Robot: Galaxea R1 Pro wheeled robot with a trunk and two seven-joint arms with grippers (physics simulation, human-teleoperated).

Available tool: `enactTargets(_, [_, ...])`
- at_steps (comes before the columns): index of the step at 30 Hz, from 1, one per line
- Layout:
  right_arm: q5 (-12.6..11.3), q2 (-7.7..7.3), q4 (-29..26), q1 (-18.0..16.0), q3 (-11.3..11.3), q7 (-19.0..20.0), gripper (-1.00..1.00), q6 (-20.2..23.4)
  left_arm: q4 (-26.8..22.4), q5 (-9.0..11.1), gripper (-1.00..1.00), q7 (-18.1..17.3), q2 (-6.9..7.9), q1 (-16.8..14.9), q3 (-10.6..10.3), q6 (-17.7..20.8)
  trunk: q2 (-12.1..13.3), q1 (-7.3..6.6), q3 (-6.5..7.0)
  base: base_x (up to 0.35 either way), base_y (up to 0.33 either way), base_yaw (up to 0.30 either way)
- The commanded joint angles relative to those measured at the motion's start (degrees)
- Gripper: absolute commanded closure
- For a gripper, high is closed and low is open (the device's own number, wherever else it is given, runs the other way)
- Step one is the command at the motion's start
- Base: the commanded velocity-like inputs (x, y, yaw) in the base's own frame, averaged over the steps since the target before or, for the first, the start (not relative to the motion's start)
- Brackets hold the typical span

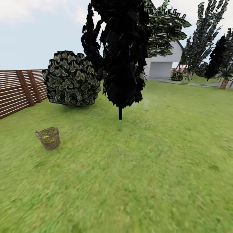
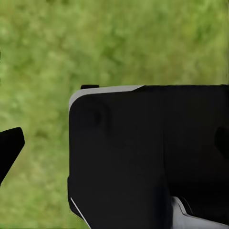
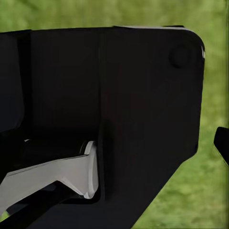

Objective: Take the three Easter eggs out of the wicker basket on the lawn in the garden, then place them on the lawn next to a single tree (choose any tree) so that all three eggs are next to the same tree and none are left in the basket.

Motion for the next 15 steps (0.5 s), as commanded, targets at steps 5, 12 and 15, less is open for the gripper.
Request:
enactTargets(5, [-0.03,0.03,-0.08,0.0,-0.07,0.02,-1.0,-0.12,0.05,-0.02,-1.0,-0.02,0.0,-0.05,0.0,-0.2,-0.1,0.07,-0.06,0.325,-0.013,0.037])
enactTargets(12, [-0.03,0.05,-0.02,0.0,0.07,0.0,-1.0,-0.12,0.05,-0.02,-1.0,-0.02,-0.03,-0.05,0.01,-0.2,-0.1,0.07,0.05,0.33,-0.011,0.188])
enactTargets(15, [-0.03,0.07,0.0,0.02,0.07,-0.01,-1.0,-0.12,0.05,-0.02,-1.0,-0.02,-0.03,-0.05,0.0,-0.2,-0.1,0.07,0.11,0.33,-0.077,0.265])
